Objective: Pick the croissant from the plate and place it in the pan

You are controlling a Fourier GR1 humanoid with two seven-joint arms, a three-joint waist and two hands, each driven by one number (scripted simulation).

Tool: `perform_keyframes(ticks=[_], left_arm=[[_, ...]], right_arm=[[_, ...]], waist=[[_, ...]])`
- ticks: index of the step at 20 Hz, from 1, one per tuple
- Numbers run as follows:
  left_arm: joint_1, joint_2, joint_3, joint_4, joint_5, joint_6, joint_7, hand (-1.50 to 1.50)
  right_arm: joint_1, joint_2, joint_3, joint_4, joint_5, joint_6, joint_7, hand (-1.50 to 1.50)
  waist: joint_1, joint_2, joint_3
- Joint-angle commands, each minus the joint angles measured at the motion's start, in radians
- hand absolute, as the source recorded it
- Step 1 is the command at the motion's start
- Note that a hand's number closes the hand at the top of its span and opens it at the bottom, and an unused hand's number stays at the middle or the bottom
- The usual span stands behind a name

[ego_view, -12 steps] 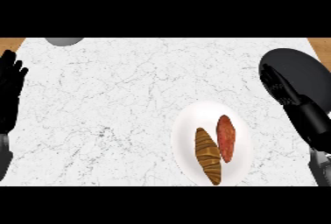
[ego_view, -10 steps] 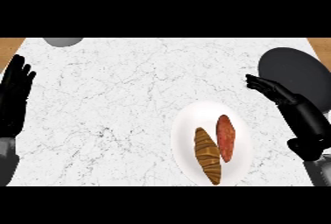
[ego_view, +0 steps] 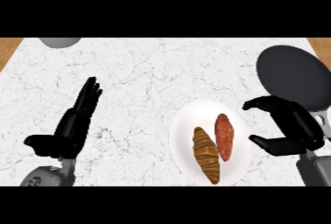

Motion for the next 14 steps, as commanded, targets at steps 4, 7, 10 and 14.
perform_keyframes(ticks=[4, 7, 10, 14], left_arm=[[0.079, -0.053, -0.052, -0.003, -0.020, -0.049, -0.064, 0.00], [0.081, -0.082, -0.076, -0.012, -0.065, -0.014, -0.061, 0.00], [0.058, -0.066, -0.049, -0.005, -0.056, -0.038, -0.052, 0.00], [0.044, -0.113, -0.064, 0.018, -0.081, -0.013, -0.053, 0.00]], right_arm=[[-0.026, -0.118, -0.067, 0.179, 0.150, 0.192, -0.240, -1.50], [-0.090, -0.160, -0.069, 0.163, 0.199, 0.198, -0.220, -1.50], [-0.179, -0.154, -0.006, 0.179, 0.269, 0.209, -0.152, -1.50], [-0.206, -0.132, 0.067, 0.061, 0.335, 0.195, -0.035, -1.50]], waist=[[0.001, -0.006, 0.000], [0.003, -0.007, 0.000], [0.010, -0.006, 0.000], [-0.003, -0.009, -0.001]])
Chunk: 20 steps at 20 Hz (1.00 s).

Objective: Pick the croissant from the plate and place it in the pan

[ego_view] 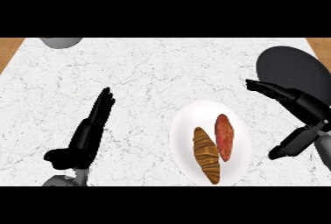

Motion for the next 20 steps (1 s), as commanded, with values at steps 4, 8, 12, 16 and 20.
perform_keyframes(ticks=[4, 8, 12, 16, 20], left_arm=[[-0.008, -0.017, 0.007, 0.024, -0.014, -0.006, 0.002, 0.00], [-0.002, 0.018, 0.036, 0.003, 0.009, -0.042, 0.005, 0.00], [-0.015, -0.024, 0.015, 0.013, -0.023, -0.018, 0.014, 0.00], [-0.014, -0.055, 0.024, 0.042, -0.049, -0.023, -0.008, 0.00], [0.000, -0.051, 0.082, 0.065, -0.032, -0.081, -0.028, 0.00]], right_arm=[[-0.053, 0.014, 0.162, -0.128, 0.188, -0.001, 0.149, -1.50], [-0.121, 0.040, 0.290, -0.122, 0.346, -0.004, 0.197, -1.50], [-0.150, 0.062, 0.344, -0.135, 0.439, 0.011, 0.263, -1.50], [-0.023, 0.037, 0.360, -0.194, 0.539, -0.003, 0.207, -1.50], [0.012, 0.121, 0.354, -0.143, 0.626, -0.019, 0.191, -1.50]], waist=[[-0.006, -0.001, -0.001], [0.011, 0.000, 0.000], [0.000, -0.001, 0.000], [-0.009, -0.001, 0.000], [-0.007, 0.000, 0.000]])
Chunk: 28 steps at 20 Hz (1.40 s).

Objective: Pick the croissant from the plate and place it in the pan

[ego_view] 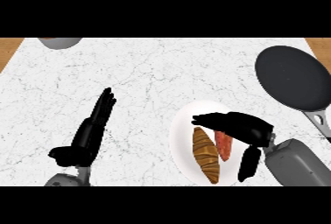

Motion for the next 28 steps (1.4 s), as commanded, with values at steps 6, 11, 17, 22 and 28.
perform_keyframes(ticks=[6, 11, 17, 22, 28], left_arm=[[-0.007, -0.065, 0.018, 0.012, -0.082, -0.018, 0.015, 0.00], [0.007, -0.058, 0.059, -0.053, -0.070, -0.041, 0.069, 0.00], [0.011, -0.080, 0.096, -0.021, -0.081, -0.084, 0.039, 0.00], [0.006, -0.096, 0.087, -0.016, -0.119, -0.074, 0.022, 0.00], [0.062, -0.103, 0.073, -0.077, -0.138, -0.073, 0.044, 0.00]], right_arm=[[0.053, 0.097, -0.076, -0.029, 0.110, 0.091, 0.046, -1.50], [0.014, 0.188, -0.113, 0.057, 0.142, 0.090, 0.037, -1.50], [0.042, 0.241, -0.128, 0.041, 0.219, 0.094, 0.037, -1.50], [0.041, 0.317, -0.061, 0.187, 0.326, 0.004, 0.020, -1.50], [-0.001, 0.243, -0.017, 0.278, 0.423, -0.043, -0.180, 1.50]], waist=[[-0.002, 0.000, 0.000], [0.002, 0.000, 0.000], [-0.001, 0.000, 0.000], [0.001, 0.001, 0.000], [0.005, 0.001, 0.001]])
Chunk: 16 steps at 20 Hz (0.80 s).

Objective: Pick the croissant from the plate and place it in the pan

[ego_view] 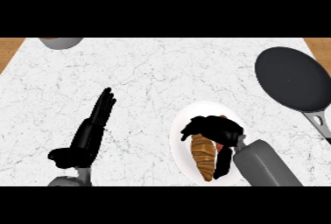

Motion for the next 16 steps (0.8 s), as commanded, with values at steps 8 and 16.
perform_keyframes(ticks=[8, 16], left_arm=[[-0.029, -0.011, 0.045, 0.036, 0.004, -0.028, -0.002, 0.00], [0.020, 0.000, 0.032, 0.001, -0.013, -0.042, -0.007, 0.00]], right_arm=[[0.011, 0.014, 0.030, 0.152, 0.157, -0.194, -0.172, 1.50], [-0.028, 0.091, -0.184, 0.070, 0.134, -0.275, 0.091, 1.50]], waist=[[-0.001, 0.009, 0.004], [-0.008, 0.005, 0.003]])
